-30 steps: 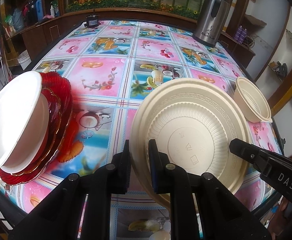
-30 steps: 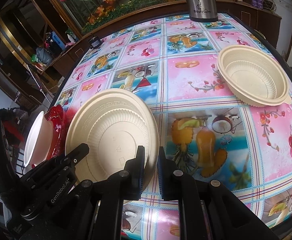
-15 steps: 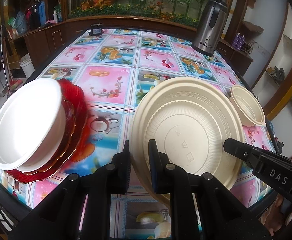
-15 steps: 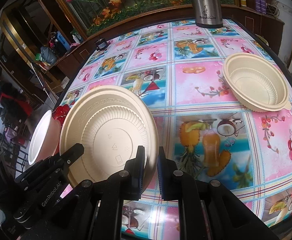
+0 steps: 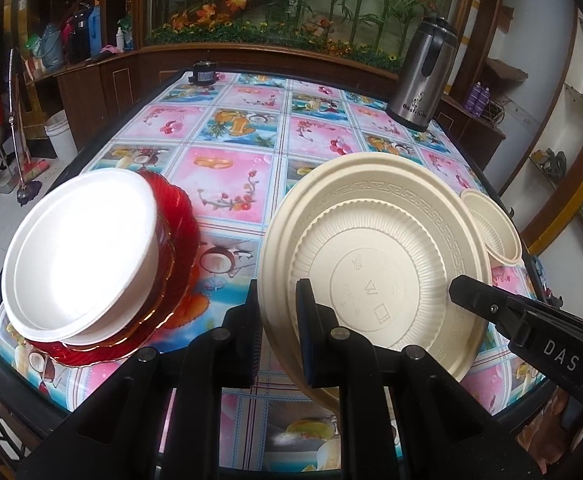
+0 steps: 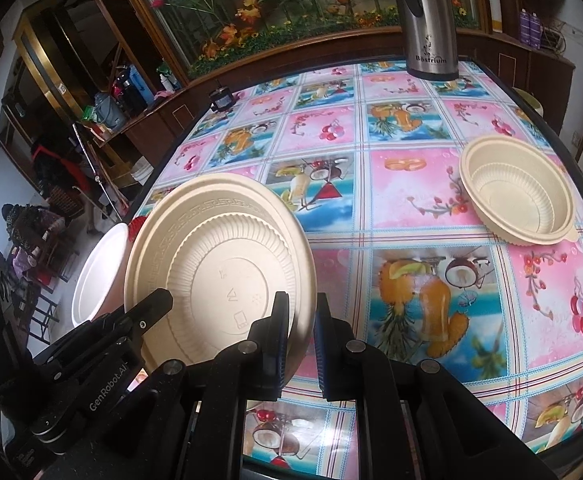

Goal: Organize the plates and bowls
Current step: 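Carry the beige bowl with the left tool toward the plate stack, then hold the large beige bowl with the left tool above the red plate stack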

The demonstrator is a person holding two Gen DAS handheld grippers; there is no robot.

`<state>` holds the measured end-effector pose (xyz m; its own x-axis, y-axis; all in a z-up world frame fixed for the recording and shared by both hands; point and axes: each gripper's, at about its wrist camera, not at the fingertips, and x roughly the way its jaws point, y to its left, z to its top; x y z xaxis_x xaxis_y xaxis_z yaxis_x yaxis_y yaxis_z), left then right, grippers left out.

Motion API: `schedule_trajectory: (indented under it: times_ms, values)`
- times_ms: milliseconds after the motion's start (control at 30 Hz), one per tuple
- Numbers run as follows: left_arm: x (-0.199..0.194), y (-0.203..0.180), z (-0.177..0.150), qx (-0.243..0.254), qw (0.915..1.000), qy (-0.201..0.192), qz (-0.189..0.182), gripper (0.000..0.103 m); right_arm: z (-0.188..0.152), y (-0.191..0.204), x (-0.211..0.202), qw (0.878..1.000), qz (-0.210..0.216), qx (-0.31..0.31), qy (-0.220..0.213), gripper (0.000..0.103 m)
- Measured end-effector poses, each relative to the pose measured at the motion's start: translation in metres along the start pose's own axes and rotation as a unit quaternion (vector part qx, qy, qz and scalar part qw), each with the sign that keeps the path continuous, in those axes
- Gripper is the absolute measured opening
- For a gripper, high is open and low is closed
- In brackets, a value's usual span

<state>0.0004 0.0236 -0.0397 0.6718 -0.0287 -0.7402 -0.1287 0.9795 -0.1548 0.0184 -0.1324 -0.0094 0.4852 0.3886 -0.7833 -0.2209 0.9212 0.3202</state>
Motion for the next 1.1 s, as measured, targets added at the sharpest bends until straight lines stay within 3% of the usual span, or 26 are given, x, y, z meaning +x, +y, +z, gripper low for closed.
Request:
schedule_trajectory:
  times_ms: [533,1100]
  values:
    - [-0.023,0.024,0.008,-0.020,0.9991,-0.033,0.018,0.013,0.010,0.028,-0.004,0.999,0.022,-0.028,-0.014,0.012]
    - [-0.045,0.075,0.026,-0.070,0.9940,-0.070,0.047,0.013,0.029,0.087,0.000,0.995,0.051,-0.079,-0.026,0.012]
